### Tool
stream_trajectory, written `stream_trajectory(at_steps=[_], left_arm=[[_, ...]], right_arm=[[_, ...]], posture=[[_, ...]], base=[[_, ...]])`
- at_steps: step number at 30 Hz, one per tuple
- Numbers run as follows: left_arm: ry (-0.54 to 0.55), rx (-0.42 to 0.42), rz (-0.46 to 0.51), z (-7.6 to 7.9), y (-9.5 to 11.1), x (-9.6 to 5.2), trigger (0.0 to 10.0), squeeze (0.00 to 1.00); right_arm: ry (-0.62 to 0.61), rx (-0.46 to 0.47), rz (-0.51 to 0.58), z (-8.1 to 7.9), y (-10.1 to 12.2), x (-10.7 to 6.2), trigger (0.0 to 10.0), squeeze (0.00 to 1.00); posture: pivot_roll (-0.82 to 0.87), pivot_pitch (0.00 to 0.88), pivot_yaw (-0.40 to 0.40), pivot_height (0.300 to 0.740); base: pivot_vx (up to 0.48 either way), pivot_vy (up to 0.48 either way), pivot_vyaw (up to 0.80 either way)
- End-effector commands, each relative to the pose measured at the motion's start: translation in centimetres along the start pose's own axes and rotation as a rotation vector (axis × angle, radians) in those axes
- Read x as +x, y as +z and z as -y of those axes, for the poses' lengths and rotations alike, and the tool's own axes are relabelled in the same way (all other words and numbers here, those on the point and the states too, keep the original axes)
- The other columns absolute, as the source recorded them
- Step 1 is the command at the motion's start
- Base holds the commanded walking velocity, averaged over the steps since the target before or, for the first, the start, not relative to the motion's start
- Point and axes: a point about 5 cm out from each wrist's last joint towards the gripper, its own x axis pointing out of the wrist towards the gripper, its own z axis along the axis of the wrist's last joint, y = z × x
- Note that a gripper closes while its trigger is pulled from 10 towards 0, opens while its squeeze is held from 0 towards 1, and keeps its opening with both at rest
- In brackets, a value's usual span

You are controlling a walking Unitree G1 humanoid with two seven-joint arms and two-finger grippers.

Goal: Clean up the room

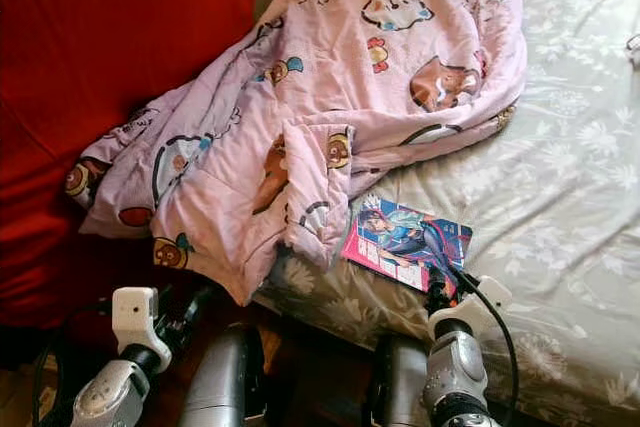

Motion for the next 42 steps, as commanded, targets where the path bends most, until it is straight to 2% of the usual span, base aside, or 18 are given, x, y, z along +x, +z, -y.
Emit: stream_trajectory(at_steps=[1,13,27,32,37,42], left_arm=[[0.009,0.016,-0.032,-0.5,-0.4,-0.6,10.0,0.00],[0.003,0.031,-0.046,-0.6,-0.3,-1.0,10.0,0.00],[-0.009,0.062,-0.063,-0.9,0.0,-2.1,10.0,0.00],[-0.018,0.073,-0.068,-0.8,0.2,-2.5,10.0,0.00],[-0.019,0.079,-0.080,-0.9,0.0,-2.8,10.0,0.00],[-0.021,0.084,-0.087,-0.9,0.0,-3.0,10.0,0.00]], right_arm=[[-0.020,0.025,-0.005,0.4,-0.5,-0.3,10.0,0.00],[-0.021,0.058,-0.007,0.9,-0.8,-0.6,10.0,0.00],[-0.048,0.216,-0.023,2.1,-1.2,-1.0,10.0,0.00],[-0.008,0.299,-0.042,2.2,-1.6,-1.2,10.0,0.00],[0.081,0.368,-0.057,1.3,-1.9,-1.2,10.0,0.00],[0.108,0.400,-0.063,1.0,-2.1,-1.2,10.0,0.00]], posture=[[0.20,0.268,0.087,0.590],[0.21,0.277,0.093,0.590],[0.23,0.300,0.118,0.590],[0.25,0.307,0.126,0.590],[0.25,0.309,0.132,0.590],[0.26,0.315,0.137,0.590]], base=[[0.000,0.000,0.00],[0.000,0.000,0.00],[0.000,0.000,0.00],[0.000,0.000,0.00],[0.000,0.000,0.00],[0.000,0.000,0.00]])
